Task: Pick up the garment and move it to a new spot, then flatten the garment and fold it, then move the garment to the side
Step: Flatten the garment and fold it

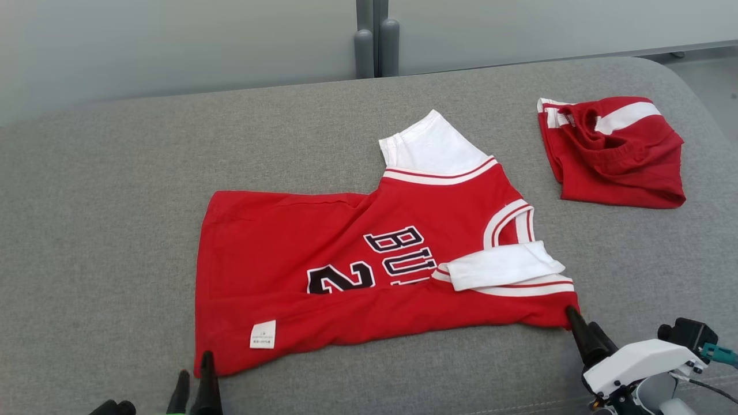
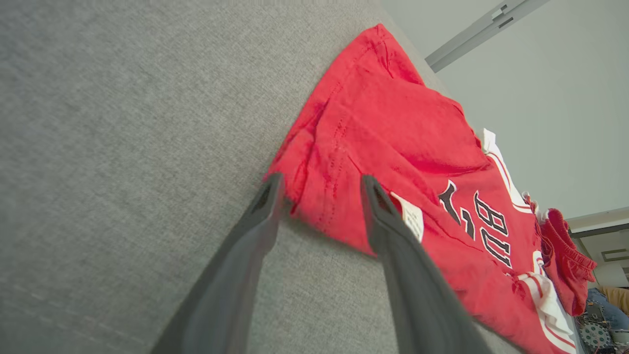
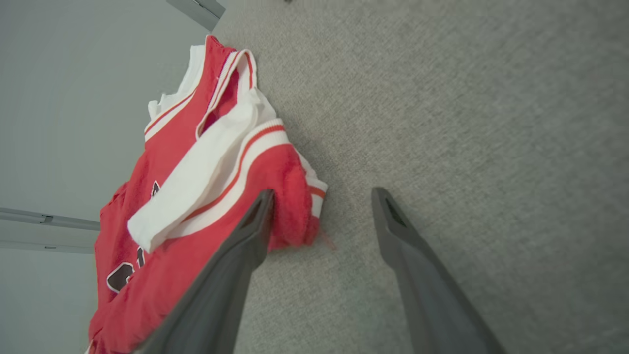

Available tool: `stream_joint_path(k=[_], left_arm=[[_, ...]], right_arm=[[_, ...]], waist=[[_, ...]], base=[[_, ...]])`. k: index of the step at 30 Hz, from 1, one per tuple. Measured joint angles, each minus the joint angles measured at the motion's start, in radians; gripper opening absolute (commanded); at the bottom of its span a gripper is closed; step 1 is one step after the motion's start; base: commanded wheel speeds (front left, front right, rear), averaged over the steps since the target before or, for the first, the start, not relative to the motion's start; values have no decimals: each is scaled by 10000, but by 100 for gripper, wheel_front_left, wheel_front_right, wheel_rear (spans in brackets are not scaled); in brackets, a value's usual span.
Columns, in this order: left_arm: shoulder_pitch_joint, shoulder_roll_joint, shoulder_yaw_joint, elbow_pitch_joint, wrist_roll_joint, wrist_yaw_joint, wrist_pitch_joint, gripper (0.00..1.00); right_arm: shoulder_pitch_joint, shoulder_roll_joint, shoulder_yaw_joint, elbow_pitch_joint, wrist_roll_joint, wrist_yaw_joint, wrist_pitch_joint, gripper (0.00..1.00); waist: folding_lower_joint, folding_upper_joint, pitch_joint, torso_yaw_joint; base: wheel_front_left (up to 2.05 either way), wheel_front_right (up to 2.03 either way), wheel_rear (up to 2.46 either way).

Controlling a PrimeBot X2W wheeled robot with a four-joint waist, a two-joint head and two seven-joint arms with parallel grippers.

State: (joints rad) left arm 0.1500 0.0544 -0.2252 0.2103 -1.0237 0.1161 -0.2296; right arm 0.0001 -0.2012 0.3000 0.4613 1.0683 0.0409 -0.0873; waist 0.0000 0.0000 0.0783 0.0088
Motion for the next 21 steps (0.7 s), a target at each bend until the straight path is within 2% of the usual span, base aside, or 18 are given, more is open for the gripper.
stream_joint_path(k=[6, 11, 14, 21], left_arm=[[50, 577, 357, -86, 527, 33, -4, 100], [-250, 1081, 301, -320, 1187, 35, 2, 100], [-1196, 1475, -17, -472, 1868, 35, 236, 100], [-2990, 1597, -610, -173, 2560, 38, 1034, 100]], right_arm=[[48, -627, -255, -397, -322, -255, -92, 100], [-111, -1279, -284, -984, -800, -324, -102, 100], [-720, -1580, 4, -1590, -1244, -247, -33, 100], [-1659, -1908, 481, -2307, -1856, -240, 462, 100]], waist=[[0, 0, -13, -47], [0, 0, -18, -111], [0, 0, 47, -212], [0, 0, 447, -363]], base=[[0, 0, 0], [0, 0, 0], [0, 0, 0], [0, 0, 0]])
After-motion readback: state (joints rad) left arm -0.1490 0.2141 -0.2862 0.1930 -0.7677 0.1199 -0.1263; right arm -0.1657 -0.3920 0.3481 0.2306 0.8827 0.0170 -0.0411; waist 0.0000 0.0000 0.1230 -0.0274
